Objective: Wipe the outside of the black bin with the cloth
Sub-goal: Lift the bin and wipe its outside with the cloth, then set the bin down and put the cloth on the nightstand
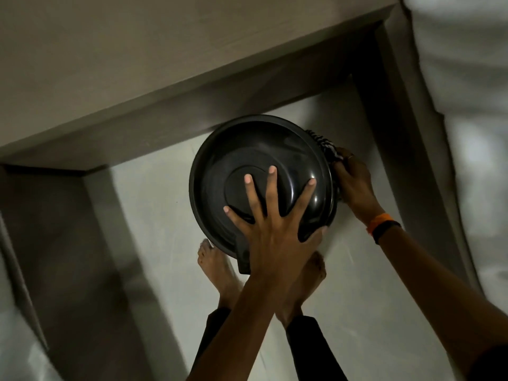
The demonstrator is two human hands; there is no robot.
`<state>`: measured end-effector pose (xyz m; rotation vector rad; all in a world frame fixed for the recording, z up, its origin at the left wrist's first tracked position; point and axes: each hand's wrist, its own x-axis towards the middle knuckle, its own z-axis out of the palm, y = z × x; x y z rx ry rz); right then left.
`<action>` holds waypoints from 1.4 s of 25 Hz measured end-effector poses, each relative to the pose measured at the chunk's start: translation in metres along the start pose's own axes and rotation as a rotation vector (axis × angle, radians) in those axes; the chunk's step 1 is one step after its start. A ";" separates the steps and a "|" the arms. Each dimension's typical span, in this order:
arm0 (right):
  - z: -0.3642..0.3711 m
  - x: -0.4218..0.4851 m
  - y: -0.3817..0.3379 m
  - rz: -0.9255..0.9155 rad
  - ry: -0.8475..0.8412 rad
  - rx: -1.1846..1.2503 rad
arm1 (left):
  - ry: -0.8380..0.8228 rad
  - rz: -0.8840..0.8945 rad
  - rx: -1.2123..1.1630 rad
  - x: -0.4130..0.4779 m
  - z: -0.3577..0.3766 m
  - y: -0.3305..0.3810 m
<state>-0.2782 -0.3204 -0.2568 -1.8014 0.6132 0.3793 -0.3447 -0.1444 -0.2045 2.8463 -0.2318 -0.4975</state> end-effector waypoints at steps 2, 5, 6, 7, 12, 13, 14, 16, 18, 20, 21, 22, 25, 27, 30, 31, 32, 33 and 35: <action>-0.003 0.008 -0.013 -0.068 -0.043 -0.068 | 0.030 0.017 0.007 0.005 -0.001 -0.012; -0.007 0.024 -0.027 -0.096 -0.122 -0.219 | 0.061 0.007 0.021 0.018 -0.002 -0.029; -0.007 0.030 -0.028 -0.085 -0.138 -0.270 | 0.059 0.003 0.031 0.023 -0.003 -0.033; -0.005 0.036 -0.027 -0.075 -0.148 -0.329 | 0.060 0.005 0.043 0.026 -0.003 -0.036; 0.016 0.046 -0.014 -0.077 -0.177 -0.457 | 0.015 0.017 0.162 0.035 0.004 -0.049; 0.021 0.045 -0.012 -0.088 -0.144 -0.426 | 0.009 0.009 0.165 0.035 0.005 -0.051; 0.024 0.044 -0.013 -0.113 -0.104 -0.396 | 0.008 0.001 0.161 0.035 0.005 -0.053; 0.024 0.043 -0.022 -0.183 -0.034 -0.331 | 0.027 -0.009 0.135 0.036 -0.004 -0.055; 0.020 0.039 -0.049 -0.272 0.022 -0.365 | 0.084 -0.025 0.080 0.048 -0.026 -0.060; 0.016 0.028 -0.089 -0.428 0.092 -0.404 | 0.135 -0.039 0.055 0.069 -0.055 -0.070; 0.014 0.022 -0.114 -0.516 0.127 -0.388 | 0.167 -0.041 0.058 0.082 -0.072 -0.077; 0.014 0.019 -0.141 -0.614 0.177 -0.373 | 0.207 -0.030 0.067 0.097 -0.088 -0.084; 0.025 0.038 -0.212 -0.852 0.290 -0.513 | 0.290 -0.006 0.106 0.148 -0.129 -0.109; 0.041 0.078 -0.237 -0.725 0.131 -0.822 | 0.248 -0.013 0.131 0.184 -0.147 -0.126; 0.065 0.127 -0.227 -0.526 -0.101 -1.100 | 0.092 -0.033 0.109 0.221 -0.152 -0.147; 0.068 0.132 -0.222 -0.543 -0.101 -1.104 | 0.041 -0.040 0.089 0.225 -0.151 -0.149; 0.070 0.135 -0.218 -0.559 -0.081 -1.098 | 0.016 -0.043 0.081 0.227 -0.151 -0.149; 0.072 0.133 -0.220 -0.550 -0.065 -1.075 | 0.012 -0.051 0.070 0.226 -0.156 -0.146; 0.078 0.118 -0.237 -0.615 0.035 -1.029 | 0.109 -0.033 0.057 0.221 -0.176 -0.139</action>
